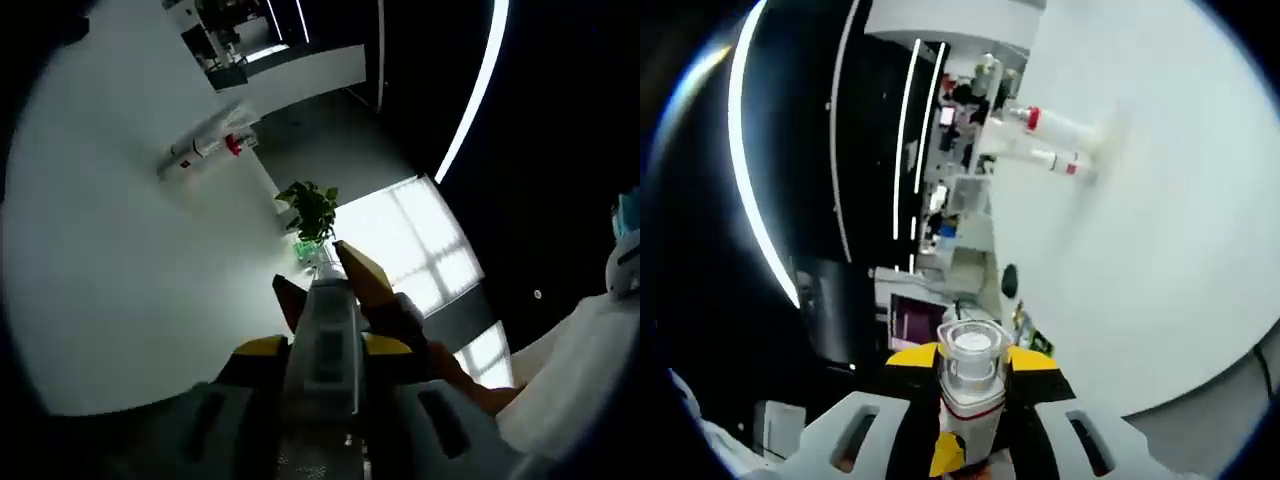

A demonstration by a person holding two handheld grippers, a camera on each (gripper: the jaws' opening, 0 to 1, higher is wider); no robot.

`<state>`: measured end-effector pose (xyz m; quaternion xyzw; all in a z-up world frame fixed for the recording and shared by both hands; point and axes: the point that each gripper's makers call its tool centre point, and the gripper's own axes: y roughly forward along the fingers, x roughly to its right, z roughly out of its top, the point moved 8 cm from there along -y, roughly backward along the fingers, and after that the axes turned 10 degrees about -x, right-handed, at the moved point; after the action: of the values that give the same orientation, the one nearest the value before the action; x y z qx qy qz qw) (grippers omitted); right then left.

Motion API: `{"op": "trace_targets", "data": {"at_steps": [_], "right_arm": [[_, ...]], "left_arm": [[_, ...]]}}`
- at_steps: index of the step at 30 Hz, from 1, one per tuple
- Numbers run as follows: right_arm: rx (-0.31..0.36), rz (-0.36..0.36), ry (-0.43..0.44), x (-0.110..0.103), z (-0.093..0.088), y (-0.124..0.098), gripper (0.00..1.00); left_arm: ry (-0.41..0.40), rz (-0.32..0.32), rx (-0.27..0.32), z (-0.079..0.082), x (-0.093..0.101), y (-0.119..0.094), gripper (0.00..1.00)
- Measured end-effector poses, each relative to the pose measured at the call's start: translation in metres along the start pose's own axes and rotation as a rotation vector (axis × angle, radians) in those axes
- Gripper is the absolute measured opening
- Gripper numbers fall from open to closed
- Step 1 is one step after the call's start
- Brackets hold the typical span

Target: Arrange the skincare products in the storage area until every visible bottle or jar stands upright without overlapping.

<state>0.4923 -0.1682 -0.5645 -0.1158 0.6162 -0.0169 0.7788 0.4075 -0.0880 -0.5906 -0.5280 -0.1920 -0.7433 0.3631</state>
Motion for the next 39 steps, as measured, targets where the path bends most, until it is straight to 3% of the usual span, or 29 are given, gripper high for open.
{"op": "trace_targets", "data": {"at_steps": [2,4,9,13,15,17,20,23,24,26,28,31,35,36,39], "right_arm": [[-0.065,0.016,-0.088,-0.005,0.003,-0.004,0.20],[-0.138,0.003,-0.161,-0.008,0.004,-0.010,0.20],[-0.298,0.004,-0.217,-0.009,-0.002,-0.019,0.19],[-0.305,0.077,-0.174,-0.015,-0.002,-0.022,0.19],[-0.324,0.083,-0.169,-0.016,-0.004,-0.022,0.19],[-0.318,0.089,-0.156,-0.014,-0.004,-0.021,0.19],[-0.287,0.084,-0.156,-0.015,-0.005,-0.016,0.20],[-0.243,0.028,-0.183,-0.010,-0.006,-0.009,0.23],[-0.238,0.042,-0.176,-0.011,-0.007,-0.009,0.26],[-0.193,-0.010,-0.131,-0.005,-0.006,-0.005,0.26],[-0.170,-0.073,-0.146,0.001,-0.005,-0.005,0.25],[-0.184,-0.091,-0.167,0.001,-0.011,-0.003,0.25],[-0.187,-0.099,-0.162,0.003,-0.013,-0.004,0.23],[-0.208,-0.091,-0.212,0.002,-0.014,-0.005,0.23],[-0.240,-0.076,-0.233,-0.003,-0.014,-0.006,0.20]], "left_arm": [[-0.005,-0.029,-0.029,-0.002,0.001,0.003,0.23],[-0.057,-0.091,-0.097,-0.009,0.006,0.006,0.25],[-0.097,-0.203,-0.081,-0.007,0.012,0.006,0.25],[-0.103,-0.286,-0.151,-0.014,0.020,0.009,0.20],[-0.097,-0.292,-0.182,-0.017,0.024,0.011,0.20],[-0.080,-0.286,-0.176,-0.017,0.025,0.010,0.19],[0.033,-0.196,-0.144,-0.014,0.025,0.008,0.19],[0.079,-0.099,-0.132,-0.012,0.017,0.006,0.18],[0.077,-0.069,-0.126,-0.011,0.016,0.006,0.18],[0.103,0.011,-0.096,-0.008,0.010,0.005,0.18],[0.123,0.090,-0.104,-0.008,0.007,0.005,0.18],[0.187,0.193,-0.129,-0.010,0.005,0.005,0.18],[0.211,0.237,-0.128,-0.013,0.007,0.004,0.18],[0.215,0.232,-0.130,-0.014,0.008,0.004,0.19],[0.204,0.174,-0.151,-0.016,0.010,0.005,0.19]]}}
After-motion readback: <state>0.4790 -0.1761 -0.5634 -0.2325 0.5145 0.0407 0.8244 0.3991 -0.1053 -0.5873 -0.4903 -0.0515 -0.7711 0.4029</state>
